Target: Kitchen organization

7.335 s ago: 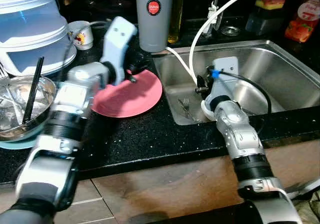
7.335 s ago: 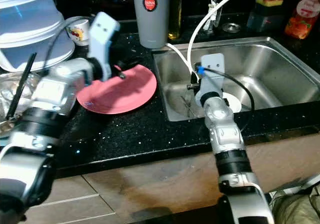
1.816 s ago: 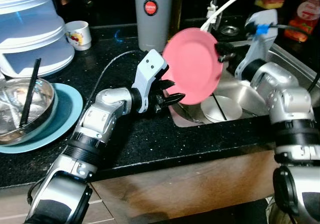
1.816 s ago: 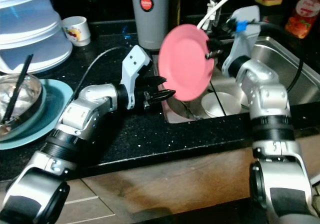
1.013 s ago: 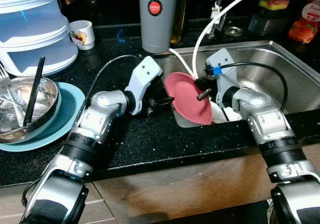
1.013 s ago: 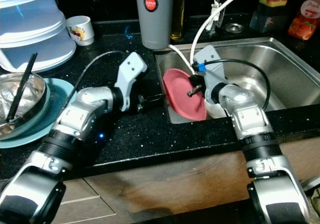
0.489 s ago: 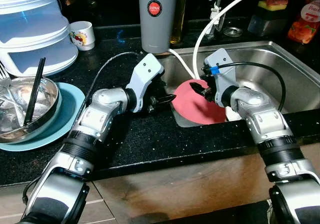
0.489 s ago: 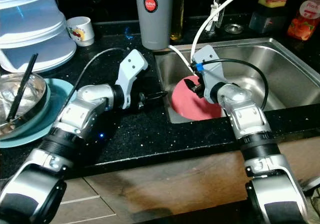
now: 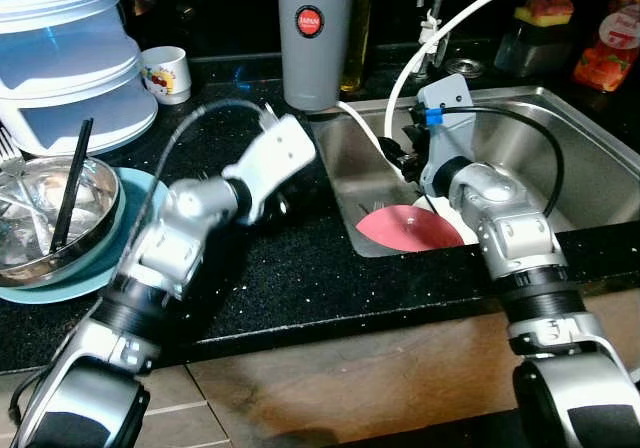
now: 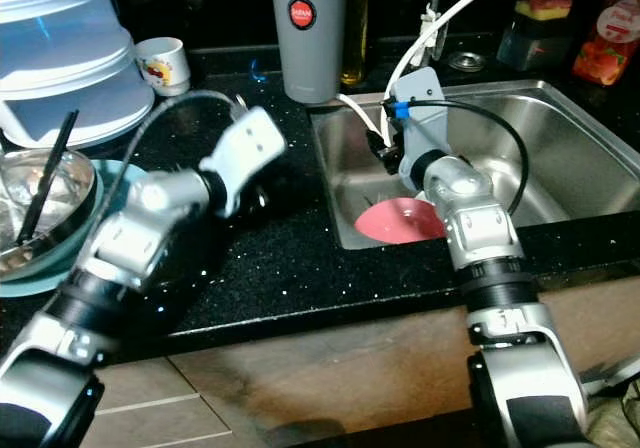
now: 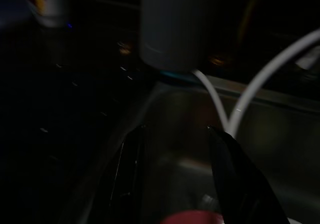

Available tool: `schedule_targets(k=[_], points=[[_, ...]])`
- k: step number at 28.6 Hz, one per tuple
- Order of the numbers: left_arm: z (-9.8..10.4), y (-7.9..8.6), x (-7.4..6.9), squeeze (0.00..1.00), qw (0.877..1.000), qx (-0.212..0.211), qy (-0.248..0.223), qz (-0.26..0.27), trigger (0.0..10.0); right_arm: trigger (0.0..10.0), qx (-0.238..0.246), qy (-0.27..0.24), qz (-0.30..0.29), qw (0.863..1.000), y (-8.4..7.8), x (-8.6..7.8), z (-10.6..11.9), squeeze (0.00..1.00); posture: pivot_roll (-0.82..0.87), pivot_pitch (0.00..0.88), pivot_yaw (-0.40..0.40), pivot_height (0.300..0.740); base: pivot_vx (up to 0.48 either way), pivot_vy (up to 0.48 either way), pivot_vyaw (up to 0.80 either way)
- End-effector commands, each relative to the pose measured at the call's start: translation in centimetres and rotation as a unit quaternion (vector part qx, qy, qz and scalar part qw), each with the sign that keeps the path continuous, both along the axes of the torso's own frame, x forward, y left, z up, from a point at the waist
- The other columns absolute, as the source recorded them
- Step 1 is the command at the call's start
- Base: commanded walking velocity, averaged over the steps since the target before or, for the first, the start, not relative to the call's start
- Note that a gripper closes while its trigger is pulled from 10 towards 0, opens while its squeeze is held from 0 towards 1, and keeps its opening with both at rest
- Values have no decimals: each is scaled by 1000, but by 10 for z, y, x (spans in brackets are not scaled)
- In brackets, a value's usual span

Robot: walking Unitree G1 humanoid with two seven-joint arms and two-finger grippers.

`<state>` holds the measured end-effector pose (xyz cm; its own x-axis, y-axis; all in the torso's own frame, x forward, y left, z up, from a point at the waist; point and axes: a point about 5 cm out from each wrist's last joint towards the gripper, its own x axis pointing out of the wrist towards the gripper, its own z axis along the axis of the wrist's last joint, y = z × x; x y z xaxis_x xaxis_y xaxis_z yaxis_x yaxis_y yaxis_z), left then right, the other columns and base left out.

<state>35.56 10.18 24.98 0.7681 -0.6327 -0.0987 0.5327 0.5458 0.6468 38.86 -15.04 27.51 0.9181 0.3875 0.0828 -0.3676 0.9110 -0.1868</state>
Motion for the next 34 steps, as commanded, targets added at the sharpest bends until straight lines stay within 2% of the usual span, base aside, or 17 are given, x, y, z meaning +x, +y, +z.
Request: schedule_targets(k=[1, 7, 9, 14, 15, 16, 17, 19, 20, 23, 26, 28, 29, 30, 32, 33, 34], points=[[5, 2, -4, 1000, 999, 18, -26, 10, 10000, 10000, 24, -2, 9, 1000, 3, -2, 6, 0, 42, 92, 0, 740, 0, 0, 0], [9, 13, -8, 1000, 997, 44, -44, 51, 10000, 10000, 37, 15, 30, 999, 12, -4, 0, 0, 51, 88, -7, 740, 0, 0, 0], [11, 23, -9, 1000, 994, 17, -39, 98, 10000, 10000, 38, 24, 40, 998, 19, -5, -5, 0, 54, 89, -11, 740, 0, 0, 0], [15, 32, -7, 1000, 991, -42, -25, 128, 10000, 10000, 36, 27, 48, 998, 23, -5, -6, 0, 55, 88, -13, 740, 0, 0, 0], [27, 40, -7, 0, 987, -96, -29, 129, 10000, 10000, 36, 28, 51, 998, 25, -5, -6, 0, 54, 88, -16, 740, 0, 0, 0], [36, 45, -7, 0, 983, -131, -33, 127, 10000, 10000, 37, 28, 52, 998, 26, -5, -6, 0, 54, 88, -16, 740, 0, 0, 0], [36, 45, -7, 0, 983, -131, -33, 127, 10000, 10000, 37, 28, 52, 998, 26, -5, -6, 0, 54, 88, -16, 740, 0, 0, 0], [65, 58, -13, 0, 975, -186, -69, 100, 10000, 10000, 39, 27, 54, 997, 27, -5, -5, 0, 60, 87, -19, 740, 0, 0, 0], [65, 58, -13, 0, 975, -186, -69, 100, 10000, 10000, 39, 27, 54, 997, 27, -5, -5, 0, 60, 87, -19, 740, 0, 0, 0], [127, 91, -32, 0, 958, -234, -143, 87, 10000, 10000, 43, 28, 52, 997, 27, -5, -5, 0, 65, 87, -21, 740, 0, 0, 0], [147, 107, -45, 0, 959, -212, -161, 96, 10000, 10000, 45, 30, 53, 997, 27, -6, -6, 0, 71, 88, -18, 740, 0, 0, 0], [158, 131, -54, 0, 963, -152, -169, 142, 10000, 10000, 46, 30, 54, 997, 28, -6, -6, 0, 71, 87, -17, 740, 0, 0, 0], [164, 181, -62, 0, 947, -103, -166, 254, 10000, 10000, 47, 32, 53, 997, 27, -6, -7, 0, 78, 88, -18, 740, 0, 0, 0], [164, 181, -62, 0, 947, -103, -166, 254, 10000, 10000, 47, 32, 53, 997, 27, -6, -7, 0, 78, 88, -18, 740, 0, 0, 0], [168, 222, -74, 0, 923, -81, -168, 336, 10000, 10000, 47, 34, 53, 997, 27, -7, -9, 0, 78, 88, -14, 740, 0, 0, 0], [168, 222, -74, 0, 923, -81, -168, 336, 10000, 10000, 47, 34, 53, 997, 27, -7, -9, 0, 78, 88, -14, 740, 0, 0, 0], [169, 247, -84, 0, 908, -69, -167, 379, 10000, 10000, 46, 35, 53, 997, 27, -7, -10, 0, 78, 89, -12, 740, 0, 0, 0]])
